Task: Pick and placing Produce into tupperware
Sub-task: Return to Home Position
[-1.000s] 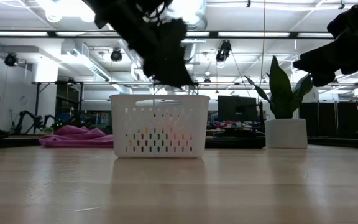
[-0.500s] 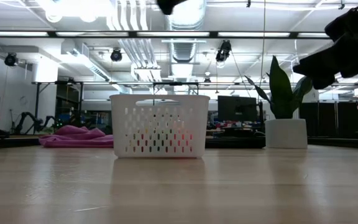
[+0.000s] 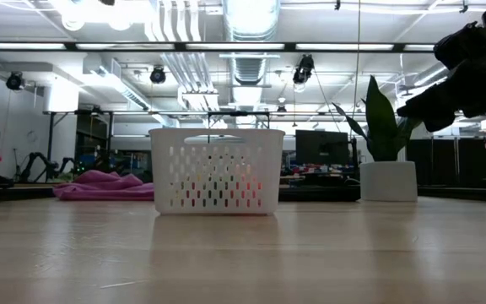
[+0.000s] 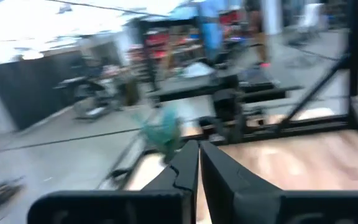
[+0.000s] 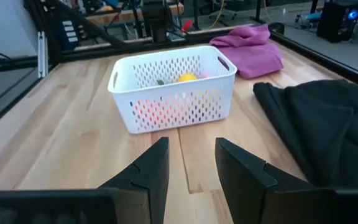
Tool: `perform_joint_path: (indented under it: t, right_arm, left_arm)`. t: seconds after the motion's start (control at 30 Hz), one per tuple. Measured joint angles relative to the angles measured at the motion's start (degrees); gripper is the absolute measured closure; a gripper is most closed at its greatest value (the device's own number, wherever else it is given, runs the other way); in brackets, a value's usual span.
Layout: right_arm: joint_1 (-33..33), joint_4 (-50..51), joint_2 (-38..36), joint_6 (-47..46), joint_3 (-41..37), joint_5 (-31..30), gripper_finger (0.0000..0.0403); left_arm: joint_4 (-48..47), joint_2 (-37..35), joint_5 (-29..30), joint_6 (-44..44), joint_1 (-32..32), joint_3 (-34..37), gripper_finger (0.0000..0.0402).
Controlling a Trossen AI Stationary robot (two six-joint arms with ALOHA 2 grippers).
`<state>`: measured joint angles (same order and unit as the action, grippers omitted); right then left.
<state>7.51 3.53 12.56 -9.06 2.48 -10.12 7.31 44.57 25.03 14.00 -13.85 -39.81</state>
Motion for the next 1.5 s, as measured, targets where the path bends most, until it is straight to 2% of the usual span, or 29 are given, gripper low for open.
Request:
perform_joint_path:
  t: [0.1,0.27,0.37,0.53,0.63,0.8,0.97,1.17,1.37,1.5]
  right_arm:
    - [0.00,-0.02,0.52,0.08,0.00,-0.01,0.0280]
    - [-0.02,-0.62,0.63,0.49,0.00,-0.42,0.0280]
    - [-0.02,-2.94,0.63,1.59,-0.02,-0.44,0.0280]
    - [-0.02,-7.86,0.62,3.56,-0.02,-0.44,0.0280]
    - [-0.02,-10.28,0.62,5.60,-0.02,-0.47,0.0280]
    - [-0.02,-13.61,0.63,7.62,-0.02,-0.48,0.0280]
    - [-0.02,-15.14,0.67,8.38,-0.02,-0.48,0.0280]
    - [-0.02,-15.33,0.59,10.20,-0.02,-0.49,0.0280]
    - [-0.02,-16.13,0.52,10.66,-0.02,-0.49,0.0282]
    - [-0.02,-16.13,0.50,11.02,-0.02,-0.49,0.0302]
  left_arm:
    - [-0.38,-8.65,5.59,0.14,-1.30,6.01,0.0401]
    - [0.06,-17.64,5.56,2.34,-1.44,14.94,0.0401]
    - [5.74,-21.38,5.41,6.13,-1.21,20.61,0.0401]
    - [8.54,-30.17,1.00,9.21,0.46,27.58,0.0401]
    - [5.50,-35.29,0.40,8.30,2.70,30.54,0.0401]
    - [-2.60,-43.10,-4.42,3.75,6.95,31.63,0.0402]
    - [-10.36,-42.85,-8.41,-4.27,8.13,31.34,0.0401]
    - [-8.43,-43.12,-12.31,-8.17,8.22,35.48,0.0401]
    - [-6.94,-43.16,-12.69,-12.06,8.24,38.37,0.0401]
    - [-5.53,-43.05,-12.93,-13.23,8.24,38.97,0.0401]
